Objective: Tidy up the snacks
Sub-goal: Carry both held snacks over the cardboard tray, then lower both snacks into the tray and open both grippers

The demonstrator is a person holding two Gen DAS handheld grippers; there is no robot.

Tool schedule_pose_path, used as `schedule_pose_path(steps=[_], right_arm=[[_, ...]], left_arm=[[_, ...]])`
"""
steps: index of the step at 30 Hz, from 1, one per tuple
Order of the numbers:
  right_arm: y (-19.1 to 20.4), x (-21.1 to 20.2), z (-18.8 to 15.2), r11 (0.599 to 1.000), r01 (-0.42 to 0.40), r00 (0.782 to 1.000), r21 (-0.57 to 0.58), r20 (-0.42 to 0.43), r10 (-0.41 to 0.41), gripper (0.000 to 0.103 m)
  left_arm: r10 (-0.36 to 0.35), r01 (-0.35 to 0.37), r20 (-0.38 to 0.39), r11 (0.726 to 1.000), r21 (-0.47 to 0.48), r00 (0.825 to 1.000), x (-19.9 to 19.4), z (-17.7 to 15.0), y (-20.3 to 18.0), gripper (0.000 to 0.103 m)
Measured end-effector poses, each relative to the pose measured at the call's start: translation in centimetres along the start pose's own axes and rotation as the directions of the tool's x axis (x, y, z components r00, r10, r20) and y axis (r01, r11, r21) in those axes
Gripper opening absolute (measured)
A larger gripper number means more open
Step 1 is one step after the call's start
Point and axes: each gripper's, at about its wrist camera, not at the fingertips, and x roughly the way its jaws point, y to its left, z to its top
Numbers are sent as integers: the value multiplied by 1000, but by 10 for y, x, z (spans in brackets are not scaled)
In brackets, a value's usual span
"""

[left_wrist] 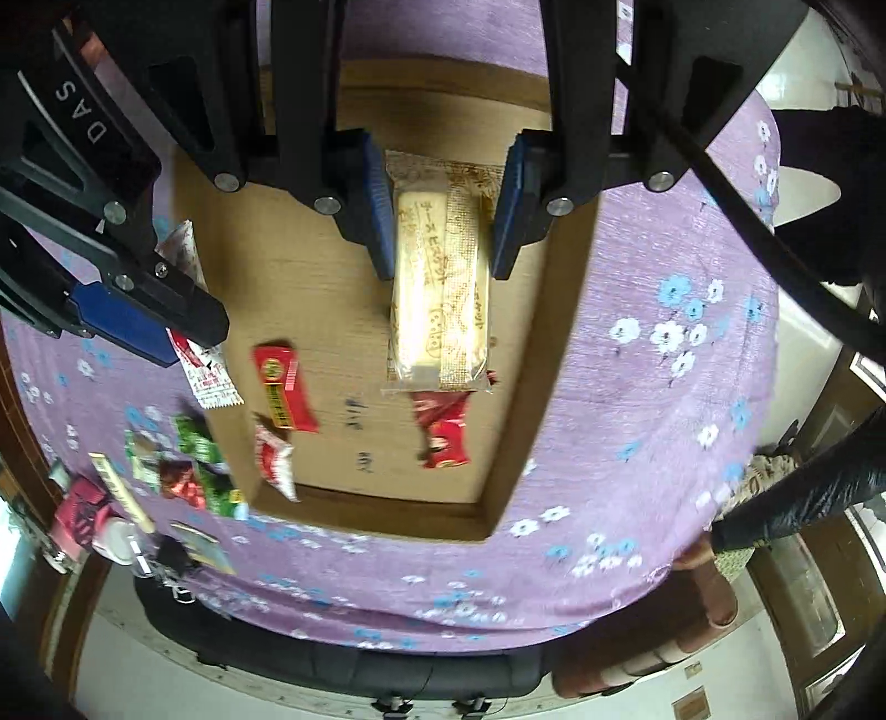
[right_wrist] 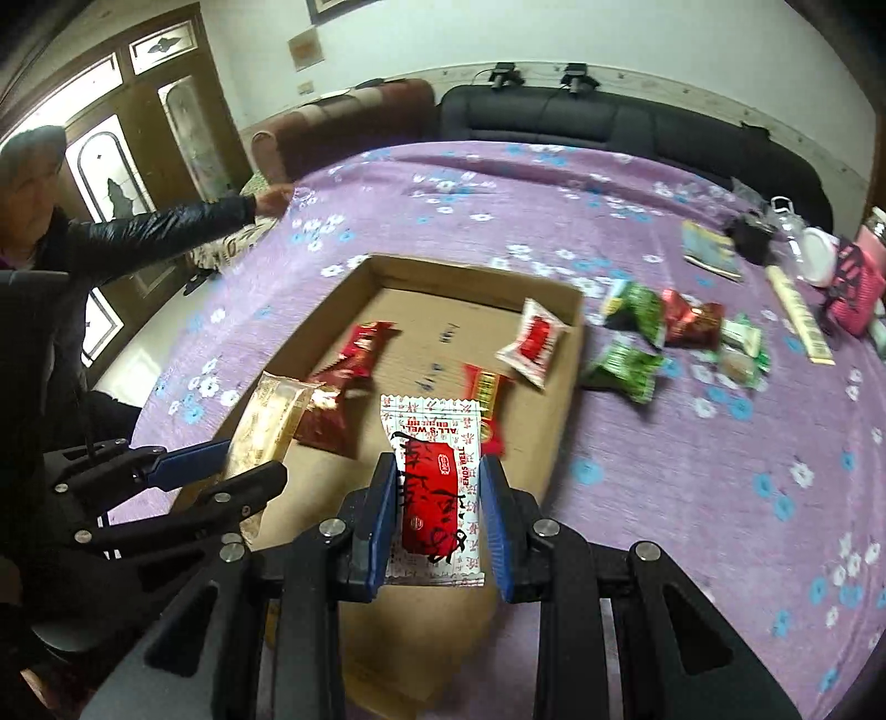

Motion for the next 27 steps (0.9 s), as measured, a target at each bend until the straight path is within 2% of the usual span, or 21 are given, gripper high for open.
schedule_pose_path(steps=[10,20,24,27], right_arm=[[12,31,4,1000,-9,999,14,-53,10,28],[11,45,4,999,8,995,35,-101,-4,29],[10,45,3,999,17,994,38,-107,-12,31],[10,44,3,999,20,994,36,-106,-17,31]], left_arm=[[30,-32,-49,999,-24,998,29,4,14,36],[37,-39,-77,999,-24,996,37,6,18,38],[46,-47,-80,999,-12,996,38,8,15,41],[49,-50,-79,999,-12,996,36,8,13,51]])
